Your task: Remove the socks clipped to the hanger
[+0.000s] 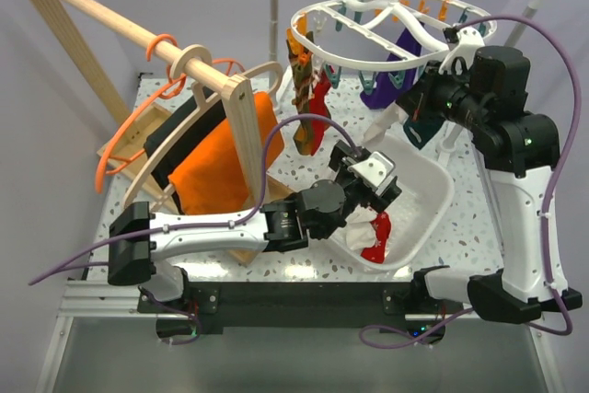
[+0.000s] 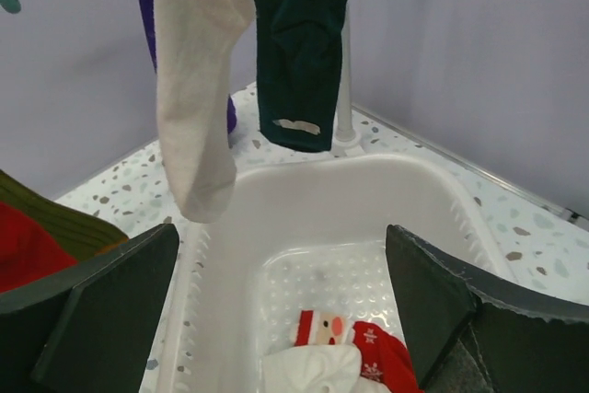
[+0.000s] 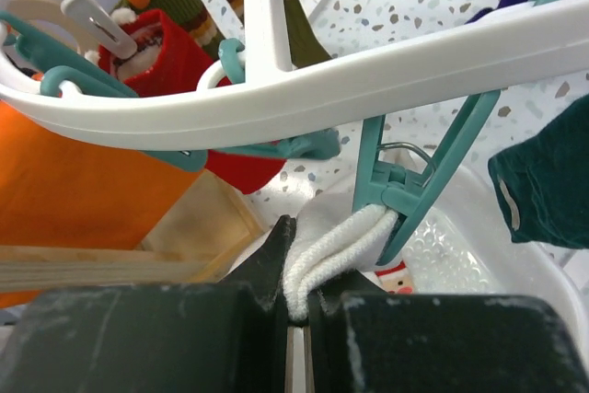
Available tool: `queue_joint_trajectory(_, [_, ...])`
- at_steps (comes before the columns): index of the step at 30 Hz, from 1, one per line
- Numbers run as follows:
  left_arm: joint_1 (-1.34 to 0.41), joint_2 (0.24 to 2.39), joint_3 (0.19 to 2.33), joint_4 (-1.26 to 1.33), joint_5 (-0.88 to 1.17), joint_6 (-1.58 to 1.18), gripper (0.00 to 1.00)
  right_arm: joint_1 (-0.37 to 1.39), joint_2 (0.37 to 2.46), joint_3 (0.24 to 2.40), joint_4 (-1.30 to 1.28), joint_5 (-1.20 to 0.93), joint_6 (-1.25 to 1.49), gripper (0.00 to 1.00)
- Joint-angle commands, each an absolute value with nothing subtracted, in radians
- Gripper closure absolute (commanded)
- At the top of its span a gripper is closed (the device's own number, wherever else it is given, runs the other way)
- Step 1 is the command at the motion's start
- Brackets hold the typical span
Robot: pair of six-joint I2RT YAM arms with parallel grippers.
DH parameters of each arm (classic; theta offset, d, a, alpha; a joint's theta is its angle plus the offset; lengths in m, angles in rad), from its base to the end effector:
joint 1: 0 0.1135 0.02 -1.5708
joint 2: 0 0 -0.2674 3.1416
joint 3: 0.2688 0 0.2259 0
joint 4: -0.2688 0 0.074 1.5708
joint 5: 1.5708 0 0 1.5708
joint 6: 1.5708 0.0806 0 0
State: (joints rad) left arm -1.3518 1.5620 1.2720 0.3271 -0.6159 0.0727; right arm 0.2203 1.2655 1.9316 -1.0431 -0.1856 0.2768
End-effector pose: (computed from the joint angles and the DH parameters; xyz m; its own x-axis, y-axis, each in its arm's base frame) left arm 0.1287 -0.3639 0.3813 0.0568 0.0177 -0.9982 0.6690 0.7415 0.0512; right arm 0.2078 0.0618 0.4939 -0.4500 0.1745 -0.8758 -0.2695 0.9085 0.3194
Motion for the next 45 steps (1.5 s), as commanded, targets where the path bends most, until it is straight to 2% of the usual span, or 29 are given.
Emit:
queue_joint_trajectory(1, [-1.358, 1.606, 1.319, 0.484, -0.713, 0.172, 0.00, 0.219, 1.270, 1.965, -1.072, -0.206, 0.296, 0.99])
queue_joint_trajectory(11, [-1.342, 1.695, 1.382, 0.607, -0.811, 0.256, 0.00, 0.218, 1.285, 2.006, -1.091, -0.248, 0.316, 0.99])
queue_joint_trajectory(16, [-1.339, 1.819, 1.456, 0.693, -0.896, 0.399, 0.00, 0.219, 1.279, 2.013, -1.089, -0.259, 0.321, 0.98])
queue_joint_trajectory(20, [-1.322, 1.887, 1.513, 0.748, -0.985, 0.479, 0.04, 0.219, 1.278, 2.022, -1.100, -0.275, 0.321, 0.98])
queue_joint_trajectory(21, [-1.316, 1.891, 1.514, 0.767, -0.998, 0.477, 0.10, 0.219, 1.278, 2.023, -1.100, -0.276, 0.321, 0.98])
queue_joint_trajectory(25, [-1.292, 1.902, 1.545, 0.726, -0.980, 0.425, 0.23, 0.218, 1.272, 2.023, -1.103, -0.281, 0.321, 0.98])
queue_joint_trajectory(26, [-1.292, 1.907, 1.551, 0.712, -0.951, 0.417, 0.31, 0.219, 1.269, 2.022, -1.104, -0.279, 0.321, 0.98])
queue_joint_trajectory(34, [-1.276, 1.924, 1.591, 0.628, -0.907, 0.387, 0.61, 0.218, 1.258, 2.020, -1.108, -0.293, 0.325, 0.96])
queue_joint_trajectory(37, [-1.266, 1.922, 1.605, 0.569, -0.900, 0.350, 0.88, 0.219, 1.256, 2.022, -1.106, -0.302, 0.330, 0.95])
queue_joint_trajectory(38, [-1.264, 1.914, 1.605, 0.562, -0.900, 0.347, 1.00, 0.219, 1.258, 2.022, -1.106, -0.304, 0.331, 0.94])
queue_joint_trajectory(41, [-1.262, 1.887, 1.603, 0.493, -0.852, 0.309, 1.00, 0.219, 1.253, 2.014, -1.104, -0.310, 0.330, 0.92])
queue_joint_trajectory(45, [-1.264, 1.816, 1.556, 0.402, -0.744, 0.201, 1.00, 0.219, 1.258, 2.006, -1.120, -0.311, 0.322, 0.79])
